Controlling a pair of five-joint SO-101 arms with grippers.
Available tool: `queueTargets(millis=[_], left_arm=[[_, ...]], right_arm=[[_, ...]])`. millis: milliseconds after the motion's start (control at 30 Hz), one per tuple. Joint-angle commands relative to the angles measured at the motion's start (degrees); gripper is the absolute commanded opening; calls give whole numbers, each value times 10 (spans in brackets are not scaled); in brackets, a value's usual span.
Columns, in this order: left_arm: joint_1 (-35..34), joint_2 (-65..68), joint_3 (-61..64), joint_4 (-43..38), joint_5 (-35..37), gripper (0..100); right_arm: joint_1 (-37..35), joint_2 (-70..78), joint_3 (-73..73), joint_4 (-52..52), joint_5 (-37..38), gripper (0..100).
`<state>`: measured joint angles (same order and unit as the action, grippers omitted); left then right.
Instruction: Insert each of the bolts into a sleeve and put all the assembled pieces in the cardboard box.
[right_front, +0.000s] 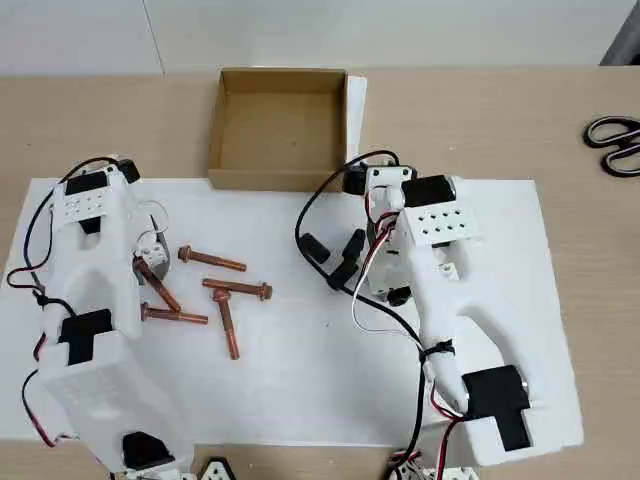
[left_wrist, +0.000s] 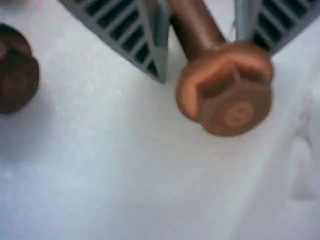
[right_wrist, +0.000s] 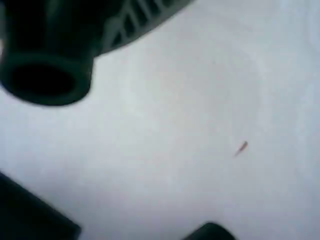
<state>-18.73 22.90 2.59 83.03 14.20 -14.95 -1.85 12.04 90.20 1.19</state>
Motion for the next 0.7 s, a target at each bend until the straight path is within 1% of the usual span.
queueTargets(millis=[0,533,667], left_arm=[[-1,4,-1,-16,-1,88],[-1,4,-2,-33,3,85],[-1,4,-2,-40,3,27]], right_arm=[[4,-25,-13,1,5,4],[4,-24,-13,1,5,4],[4,-24,-13,1,5,4]])
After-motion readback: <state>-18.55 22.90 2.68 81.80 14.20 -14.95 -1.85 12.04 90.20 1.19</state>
